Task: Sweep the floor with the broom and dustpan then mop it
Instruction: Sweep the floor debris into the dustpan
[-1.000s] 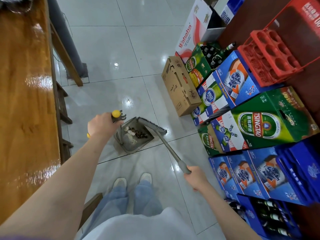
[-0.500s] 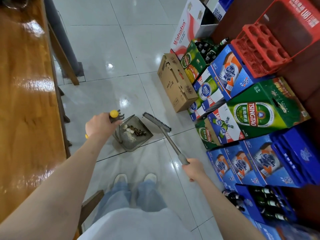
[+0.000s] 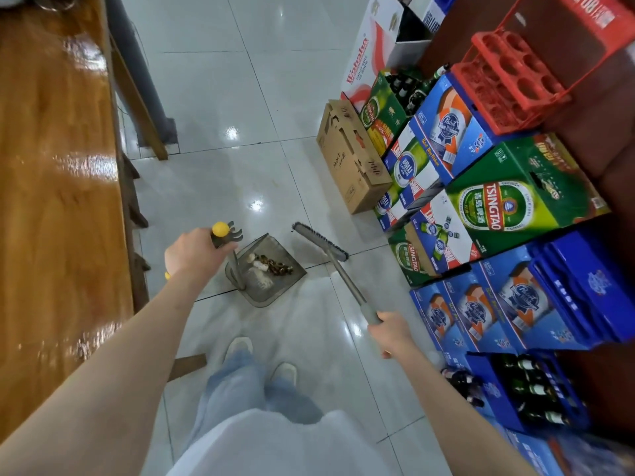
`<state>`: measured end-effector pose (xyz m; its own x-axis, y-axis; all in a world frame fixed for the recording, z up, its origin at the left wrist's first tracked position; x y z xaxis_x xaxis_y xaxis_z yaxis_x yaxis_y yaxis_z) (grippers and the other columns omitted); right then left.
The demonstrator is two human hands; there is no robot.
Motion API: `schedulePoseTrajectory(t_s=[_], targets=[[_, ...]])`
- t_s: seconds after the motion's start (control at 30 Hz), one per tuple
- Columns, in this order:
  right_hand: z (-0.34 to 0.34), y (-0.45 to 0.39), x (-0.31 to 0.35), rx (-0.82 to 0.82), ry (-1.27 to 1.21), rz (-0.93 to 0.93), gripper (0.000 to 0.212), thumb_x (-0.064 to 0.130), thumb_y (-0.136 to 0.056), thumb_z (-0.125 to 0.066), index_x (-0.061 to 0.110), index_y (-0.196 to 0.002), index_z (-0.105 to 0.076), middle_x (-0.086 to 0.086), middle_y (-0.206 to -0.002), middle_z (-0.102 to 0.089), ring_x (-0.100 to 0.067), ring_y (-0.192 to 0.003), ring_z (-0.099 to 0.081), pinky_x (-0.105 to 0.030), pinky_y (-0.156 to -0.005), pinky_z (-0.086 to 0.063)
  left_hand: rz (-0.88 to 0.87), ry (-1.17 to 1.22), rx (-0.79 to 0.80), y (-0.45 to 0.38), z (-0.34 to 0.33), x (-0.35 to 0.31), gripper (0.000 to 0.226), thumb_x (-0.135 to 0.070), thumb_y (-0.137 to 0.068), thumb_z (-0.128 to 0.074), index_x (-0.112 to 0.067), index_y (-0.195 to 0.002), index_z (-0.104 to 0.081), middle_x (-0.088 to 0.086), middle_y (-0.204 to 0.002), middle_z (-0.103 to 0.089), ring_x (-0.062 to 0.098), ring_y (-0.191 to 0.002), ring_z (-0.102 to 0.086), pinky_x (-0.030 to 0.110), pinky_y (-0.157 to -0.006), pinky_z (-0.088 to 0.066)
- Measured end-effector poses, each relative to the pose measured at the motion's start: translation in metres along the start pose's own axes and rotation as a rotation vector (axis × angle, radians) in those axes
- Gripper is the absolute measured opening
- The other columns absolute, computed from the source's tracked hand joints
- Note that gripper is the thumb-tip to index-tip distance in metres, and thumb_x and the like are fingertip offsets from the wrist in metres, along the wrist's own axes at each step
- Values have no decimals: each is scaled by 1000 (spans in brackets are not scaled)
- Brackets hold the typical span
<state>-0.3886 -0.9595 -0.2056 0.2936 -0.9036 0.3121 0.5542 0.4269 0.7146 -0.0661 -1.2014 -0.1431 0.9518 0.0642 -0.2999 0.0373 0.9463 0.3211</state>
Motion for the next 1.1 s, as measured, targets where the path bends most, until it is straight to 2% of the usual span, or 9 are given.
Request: schedulePoseTrajectory(t_s=[0.13,0.27,0.37,0.43,0.53,0.73,0.93,1.1], targets=[[-2,18,-26,-15,19,14,29,15,-90,-50,2,-111,-65,-9,-76,-58,-22,-59,-51,-39,-52,-58,-19,-3,-4,21,-6,4,38,-56,-84,-62,-18,-83,-57,5,-74,-55,32,-79,-61,33,-65,-47],[-18,39,-53,-26,8,-14,23,10,-85,-50,6,-100,-67,-7,-73,-58,-21,-56,-51,-40,-52,-58,-59,-9,5,30,-6,8,38,-56,-83,-62,-20,-77,-51,4,-69,-55,31,-73,-57,32,-63,-47],[-34,59,-70,-47,-24,-56,20,11,-81,-50,8,-93,-67,-6,-70,-57,-20,-54,-51,-33,-45,-55,-96,-19,26,38,-8,14,38,-57,-83,-62,-21,-77,-50,4,-71,-55,32,-77,-59,32,-63,-44],[-49,74,-77,-54,-31,-71,21,11,-81,-49,9,-92,-67,-7,-74,-60,-22,-56,-53,-29,-41,-54,-122,-22,40,43,-9,19,39,-57,-83,-61,-20,-78,-51,2,-67,-54,31,-72,-57,31,-60,-43],[-71,94,-86,-67,-66,-93,23,10,-82,-49,12,-95,-68,-9,-80,-63,-24,-62,-56,-31,-46,-55,-147,-24,50,51,-8,30,40,-58,-83,-61,-18,-79,-53,-1,-62,-50,28,-67,-54,29,-57,-40],[-101,120,-99,-80,-117,-147,23,11,-80,-48,6,-92,-67,-4,-69,-56,-21,-56,-50,-29,-43,-54,-136,29,52,63,-7,56,42,-56,-82,-64,-17,-73,-54,6,-66,-58,31,-70,-59,31,-58,-46],[-102,117,-100,-74,-101,-138,20,9,-79,-47,5,-86,-65,-4,-64,-53,-21,-52,-47,-29,-46,-54,-100,18,39,77,-5,69,44,-56,-83,-63,-14,-74,-55,3,-61,-53,28,-64,-55,26,-50,-37],[-86,94,-91,-47,-42,-99,22,9,-79,-47,8,-90,-66,-5,-69,-57,-22,-57,-51,-28,-43,-53,-59,9,7,82,-4,69,42,-56,-82,-63,-15,-75,-55,4,-66,-57,28,-65,-57,27,-52,-41]])
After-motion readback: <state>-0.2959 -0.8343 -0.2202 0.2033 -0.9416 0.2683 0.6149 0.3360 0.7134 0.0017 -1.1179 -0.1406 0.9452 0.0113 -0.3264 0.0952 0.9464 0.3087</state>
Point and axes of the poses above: each hand's wrist, its own y-axis away from the middle knuckle, its own z-axis out of the back of the hand, x = y × z, the point moved 7 cm from there along -y, towards the middle knuckle
